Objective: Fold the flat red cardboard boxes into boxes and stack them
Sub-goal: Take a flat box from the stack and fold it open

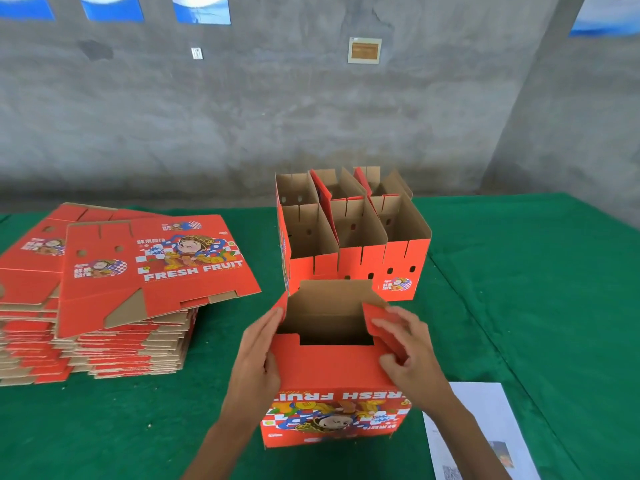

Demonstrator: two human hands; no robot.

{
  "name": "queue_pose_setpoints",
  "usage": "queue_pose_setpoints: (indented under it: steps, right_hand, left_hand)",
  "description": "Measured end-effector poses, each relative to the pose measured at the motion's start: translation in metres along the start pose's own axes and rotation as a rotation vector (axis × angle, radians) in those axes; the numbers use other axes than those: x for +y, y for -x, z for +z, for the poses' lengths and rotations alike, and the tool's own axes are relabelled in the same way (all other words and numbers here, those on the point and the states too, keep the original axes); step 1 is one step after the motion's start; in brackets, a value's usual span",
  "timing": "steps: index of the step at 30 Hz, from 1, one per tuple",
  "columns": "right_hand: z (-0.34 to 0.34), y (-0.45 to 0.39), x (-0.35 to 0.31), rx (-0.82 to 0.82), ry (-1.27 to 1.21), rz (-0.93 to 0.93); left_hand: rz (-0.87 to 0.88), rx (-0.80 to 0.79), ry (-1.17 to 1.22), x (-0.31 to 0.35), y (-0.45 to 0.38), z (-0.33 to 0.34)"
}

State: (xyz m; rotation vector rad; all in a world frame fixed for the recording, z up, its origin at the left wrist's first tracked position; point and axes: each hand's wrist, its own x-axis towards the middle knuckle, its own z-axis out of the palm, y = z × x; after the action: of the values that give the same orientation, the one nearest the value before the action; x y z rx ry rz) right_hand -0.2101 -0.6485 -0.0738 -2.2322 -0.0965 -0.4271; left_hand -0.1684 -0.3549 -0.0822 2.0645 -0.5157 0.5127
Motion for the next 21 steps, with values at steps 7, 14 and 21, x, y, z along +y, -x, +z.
queue_pose_setpoints:
  steps: [7, 14, 21]
  right_hand:
    - [0.001, -0.021, 0.006, -0.105, 0.081, -0.013]
    - [0.007, -0.026, 0.016, -0.033, 0.050, 0.109]
    - [0.006, -0.029, 0.016, -0.067, 0.119, 0.078]
  left_hand:
    - [0.110, -0.253, -0.089, -0.005, -0.001, -0.011]
    - [-0.131, -0.295, -0.088, 0.003, -0.031, -0.004]
    - [-0.199, -0.336, -0.092, -0.010, -0.038, 0.000]
